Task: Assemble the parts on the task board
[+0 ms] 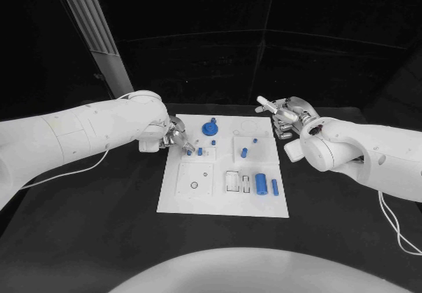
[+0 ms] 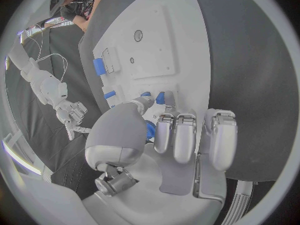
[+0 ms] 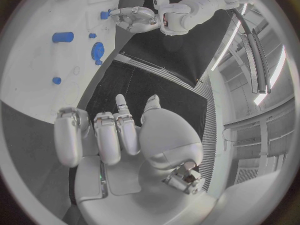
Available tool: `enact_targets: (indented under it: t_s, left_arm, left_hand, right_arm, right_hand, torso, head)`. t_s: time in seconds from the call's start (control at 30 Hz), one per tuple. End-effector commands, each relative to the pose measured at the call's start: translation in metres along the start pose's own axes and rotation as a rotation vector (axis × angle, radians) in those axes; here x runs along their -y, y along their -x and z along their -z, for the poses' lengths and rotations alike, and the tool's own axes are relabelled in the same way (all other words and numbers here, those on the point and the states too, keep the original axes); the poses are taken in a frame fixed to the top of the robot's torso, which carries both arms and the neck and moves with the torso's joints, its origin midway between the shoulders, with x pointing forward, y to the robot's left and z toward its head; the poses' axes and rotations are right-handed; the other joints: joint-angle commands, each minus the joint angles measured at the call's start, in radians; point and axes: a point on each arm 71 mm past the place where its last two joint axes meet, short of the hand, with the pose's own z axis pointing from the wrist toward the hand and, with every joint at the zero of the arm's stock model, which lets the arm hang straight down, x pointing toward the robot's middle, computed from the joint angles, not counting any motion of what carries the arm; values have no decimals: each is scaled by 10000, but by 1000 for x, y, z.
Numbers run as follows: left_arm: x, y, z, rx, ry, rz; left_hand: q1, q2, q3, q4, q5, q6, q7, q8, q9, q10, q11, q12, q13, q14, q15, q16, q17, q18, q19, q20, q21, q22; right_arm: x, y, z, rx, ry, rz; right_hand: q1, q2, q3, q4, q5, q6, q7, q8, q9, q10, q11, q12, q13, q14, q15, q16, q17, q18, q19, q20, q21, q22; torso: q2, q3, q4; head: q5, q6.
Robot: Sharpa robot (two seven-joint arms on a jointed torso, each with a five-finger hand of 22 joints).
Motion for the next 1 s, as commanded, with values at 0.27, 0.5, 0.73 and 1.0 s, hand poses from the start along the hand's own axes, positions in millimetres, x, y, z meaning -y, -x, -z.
enact_targets:
  t_s: [0.27,0.5,0.73,1.0]
  left_arm:
    - [-4,2,1,340,-36,179]
    - [-7,8,9,1513,-1512,771]
    - [-7,25,31,3822,-4417,1230]
    - [2,36,55,6125,-7549,1755]
  left_hand:
    - [-950,-205,-1147,-19,-899,44,39,-52,-39,1022,93,24,2631,1056,83,31,2634,-140,1036,80,40,2633]
    - [-1459,-629,-2765,11,-1618,85,25,72,27,1022,83,24,2631,1056,132,31,2634,-140,1036,132,40,2633]
    - [-1200,-817,-3425,16,-1614,55,39,55,-7,1022,75,24,2631,1056,139,31,2634,-140,1036,138,40,2633]
    - [919,-246,-3310,-71,-885,-514,423,-985,-1419,-5003,445,-5357,-3349,1056,455,31,2634,-140,1036,360,40,2633]
  right_arm:
    - [-2,0,0,-24,94,24]
    - [-1,2,0,2,88,33]
    - [0,3,0,22,73,40]
    - [0,4,0,48,70,45]
  right_hand:
    - [46,44,-43,0,-33,-46,116,26,10,1024,59,26,2627,1040,57,24,2635,101,190,63,33,2188]
    - [52,48,-45,-1,-32,-49,116,33,10,1024,59,26,2627,1040,57,24,2635,100,192,63,36,2189]
    - [52,48,-45,-1,-32,-49,116,33,10,1024,59,26,2627,1040,57,24,2635,100,192,63,36,2189]
    - [58,52,-46,-2,-30,-52,116,38,10,1024,59,26,2627,1040,57,24,2635,100,191,63,34,2189]
  torso:
    - [-6,1,5]
    - [-14,-3,20]
    - [-6,-2,11]
    - [0,-5,3]
  head:
    - [10,-1]
    - [-23,-1]
    - [-48,-1]
    - [-28,16]
